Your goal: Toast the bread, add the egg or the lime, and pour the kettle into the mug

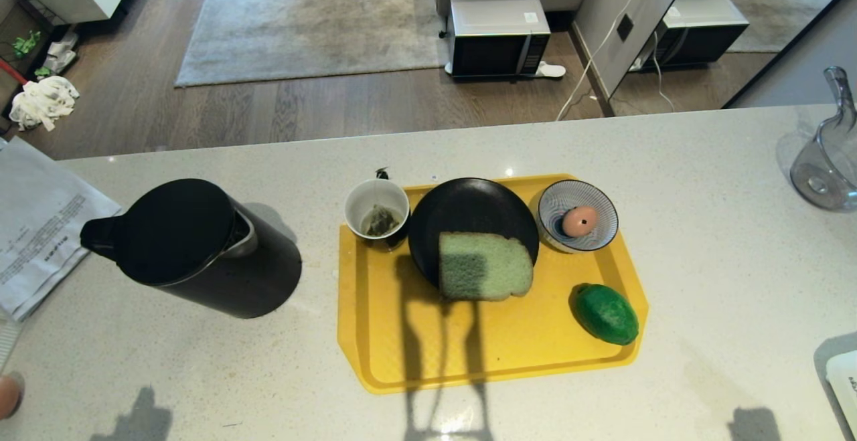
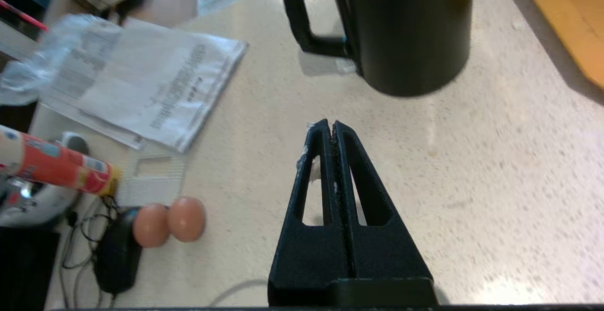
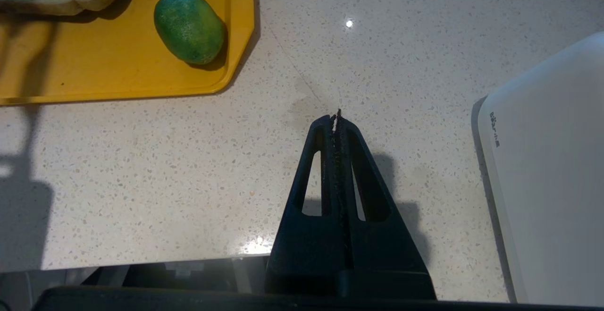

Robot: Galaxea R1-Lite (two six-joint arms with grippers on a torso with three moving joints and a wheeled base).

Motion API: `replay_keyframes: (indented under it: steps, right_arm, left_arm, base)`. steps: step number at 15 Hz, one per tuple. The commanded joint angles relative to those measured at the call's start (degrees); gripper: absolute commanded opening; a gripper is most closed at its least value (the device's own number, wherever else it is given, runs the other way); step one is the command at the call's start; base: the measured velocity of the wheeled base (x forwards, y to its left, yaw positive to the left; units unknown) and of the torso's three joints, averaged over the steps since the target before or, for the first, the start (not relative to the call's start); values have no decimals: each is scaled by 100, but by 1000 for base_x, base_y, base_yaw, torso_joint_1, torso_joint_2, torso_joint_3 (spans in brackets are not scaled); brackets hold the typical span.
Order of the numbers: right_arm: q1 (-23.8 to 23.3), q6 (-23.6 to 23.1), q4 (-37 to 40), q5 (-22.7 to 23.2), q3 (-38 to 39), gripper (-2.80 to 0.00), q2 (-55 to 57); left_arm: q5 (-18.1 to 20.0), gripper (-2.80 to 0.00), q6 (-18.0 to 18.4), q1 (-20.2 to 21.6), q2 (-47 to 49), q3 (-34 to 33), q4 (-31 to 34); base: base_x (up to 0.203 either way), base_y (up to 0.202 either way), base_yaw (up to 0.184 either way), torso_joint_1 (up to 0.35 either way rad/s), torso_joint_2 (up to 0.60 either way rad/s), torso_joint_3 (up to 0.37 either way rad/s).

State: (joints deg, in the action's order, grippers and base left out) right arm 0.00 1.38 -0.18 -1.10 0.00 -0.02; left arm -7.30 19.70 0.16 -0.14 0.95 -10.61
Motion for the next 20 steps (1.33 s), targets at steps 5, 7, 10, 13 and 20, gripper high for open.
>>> replay_keyframes:
  steps: [5,7,10,13,20]
  right_arm:
    - [0,2,-7,-5,0,-280,2]
    - [0,2,-3,-5,0,-280,2]
    - [0,2,-7,-5,0,-280,2]
    - [0,2,1,-5,0,-280,2]
    - [0,2,-8,-5,0,-280,2]
  left_arm:
    - [444,-280,-763,2,-3,-191,158]
    - [607,-280,-819,2,-3,-174,419]
    - [607,-280,-850,2,-3,-174,402]
    - [669,-280,-907,2,-3,-191,415]
    - [669,-280,-907,2,-3,-191,417]
  base:
    - [0,0,0,0,0,0]
    - [0,0,0,0,0,0]
    - [0,0,0,0,0,0]
    - [0,0,0,0,0,0]
    - [0,0,0,0,0,0]
